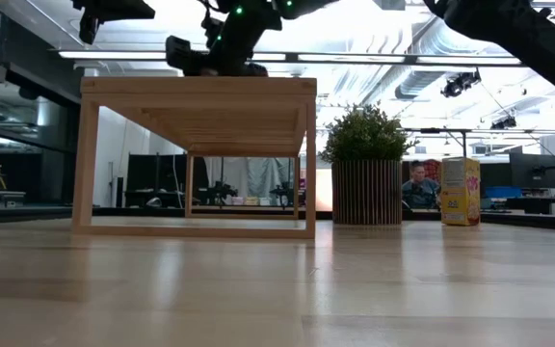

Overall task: Stack cereal on shelf
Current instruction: Put the top red cereal box on the shelf

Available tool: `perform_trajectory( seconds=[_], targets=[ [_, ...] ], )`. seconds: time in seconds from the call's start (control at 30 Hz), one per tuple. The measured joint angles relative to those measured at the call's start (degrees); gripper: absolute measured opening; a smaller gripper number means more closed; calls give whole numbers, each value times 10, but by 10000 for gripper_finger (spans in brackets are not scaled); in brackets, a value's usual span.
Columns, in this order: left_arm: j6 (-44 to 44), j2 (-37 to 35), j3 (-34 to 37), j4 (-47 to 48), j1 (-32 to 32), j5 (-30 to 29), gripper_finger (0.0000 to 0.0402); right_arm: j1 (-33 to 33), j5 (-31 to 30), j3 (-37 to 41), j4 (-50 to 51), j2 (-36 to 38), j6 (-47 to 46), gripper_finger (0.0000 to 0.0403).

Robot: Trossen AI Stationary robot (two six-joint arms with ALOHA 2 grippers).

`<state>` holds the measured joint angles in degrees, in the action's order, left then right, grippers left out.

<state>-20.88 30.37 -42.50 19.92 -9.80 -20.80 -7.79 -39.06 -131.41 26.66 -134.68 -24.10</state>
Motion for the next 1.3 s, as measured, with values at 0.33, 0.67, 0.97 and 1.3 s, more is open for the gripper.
perform_trajectory(
  seconds=[0.33,0.67,0.97,1.3],
  targets=[
    [0,0,0,1,0,0,0,0,44,0,41,25,5,262],
    [-6,0,0,1,0,0,0,0,66,0,55,60,55,262],
    [-6,0,0,1,0,0,0,-1,156,0,105,109,114,262],
    [-6,0,0,2,0,-12,0,-4,217,10,308,159,207,223]
  ],
)
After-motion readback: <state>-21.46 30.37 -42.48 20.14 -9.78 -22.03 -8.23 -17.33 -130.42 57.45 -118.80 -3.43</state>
